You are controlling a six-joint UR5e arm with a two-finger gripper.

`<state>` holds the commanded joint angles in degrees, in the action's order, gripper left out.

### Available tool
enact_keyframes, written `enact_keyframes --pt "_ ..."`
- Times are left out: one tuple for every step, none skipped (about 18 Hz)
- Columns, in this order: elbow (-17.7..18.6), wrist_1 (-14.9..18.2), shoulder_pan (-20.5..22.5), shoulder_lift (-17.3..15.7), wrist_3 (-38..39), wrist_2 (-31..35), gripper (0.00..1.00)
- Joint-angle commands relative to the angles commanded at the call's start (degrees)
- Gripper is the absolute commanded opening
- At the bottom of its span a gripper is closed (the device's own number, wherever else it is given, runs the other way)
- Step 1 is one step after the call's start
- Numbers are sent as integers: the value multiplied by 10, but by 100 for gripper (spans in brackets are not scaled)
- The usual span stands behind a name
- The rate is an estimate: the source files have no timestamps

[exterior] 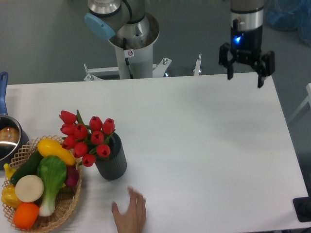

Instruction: Insert the flowers into the vase

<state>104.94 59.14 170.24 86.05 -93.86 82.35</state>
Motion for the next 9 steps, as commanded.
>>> enact_keyframes --pt "0 11 6 -4 -11 0 100" --pt "0 20 13 -7 -28 0 100" --pt "1 29 21 -12 -47 -1 100" --pt "1 34 25 -14 -53 -1 100" --pt "1 34 26 -14 -53 -1 100" --pt "1 34 25 -14 -53 -1 100" --pt "1 34 25 -14 -53 -1 100" --pt "1 33 25 -14 -53 -1 100" --pt "2 30 26 -12 -53 -1 100"
